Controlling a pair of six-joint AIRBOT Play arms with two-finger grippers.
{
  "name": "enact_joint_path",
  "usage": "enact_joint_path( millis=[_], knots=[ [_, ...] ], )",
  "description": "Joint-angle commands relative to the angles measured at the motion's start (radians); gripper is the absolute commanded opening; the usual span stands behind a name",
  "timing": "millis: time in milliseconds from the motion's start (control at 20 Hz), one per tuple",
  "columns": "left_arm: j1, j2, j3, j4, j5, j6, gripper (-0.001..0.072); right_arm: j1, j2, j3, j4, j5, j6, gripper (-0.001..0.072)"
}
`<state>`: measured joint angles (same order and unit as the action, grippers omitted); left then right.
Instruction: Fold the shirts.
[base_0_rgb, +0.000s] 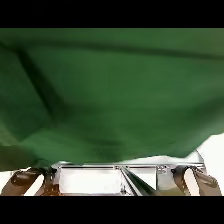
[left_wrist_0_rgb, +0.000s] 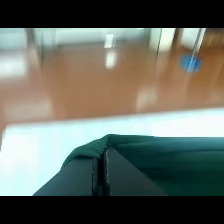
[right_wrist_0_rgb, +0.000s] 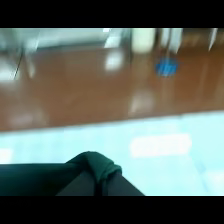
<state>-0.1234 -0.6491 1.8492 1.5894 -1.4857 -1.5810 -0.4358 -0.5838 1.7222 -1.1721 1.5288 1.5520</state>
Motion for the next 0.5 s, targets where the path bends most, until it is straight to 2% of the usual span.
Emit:
enact_joint_path(
  millis=[0, 100, 200, 300, 450],
  knots=[
    [-0.045, -0.020, -0.229, 0.101, -0.003, -0.106, 0.0022, -0.001, -0.042, -0.232, 0.185, -0.013, -0.071, 0.0022],
    [-0.043, -0.060, -0.419, 0.101, 0.121, -0.150, 0.0022, 0.000, -0.109, -0.376, 0.250, -0.072, -0.132, 0.0022],
    [-0.029, -0.135, -0.570, 0.088, 0.308, -0.207, 0.0022, 0.000, -0.205, -0.462, 0.255, -0.147, -0.177, 0.0022],
    [0.003, -0.260, -0.628, 0.039, 0.467, -0.231, 0.0022, 0.018, -0.349, -0.486, 0.255, -0.215, -0.217, 0.0022],
    [0.064, -0.480, -0.600, -0.090, 0.679, -0.231, 0.0022, 0.122, -0.601, -0.466, 0.264, -0.377, -0.256, 0.0022]
  ],
)
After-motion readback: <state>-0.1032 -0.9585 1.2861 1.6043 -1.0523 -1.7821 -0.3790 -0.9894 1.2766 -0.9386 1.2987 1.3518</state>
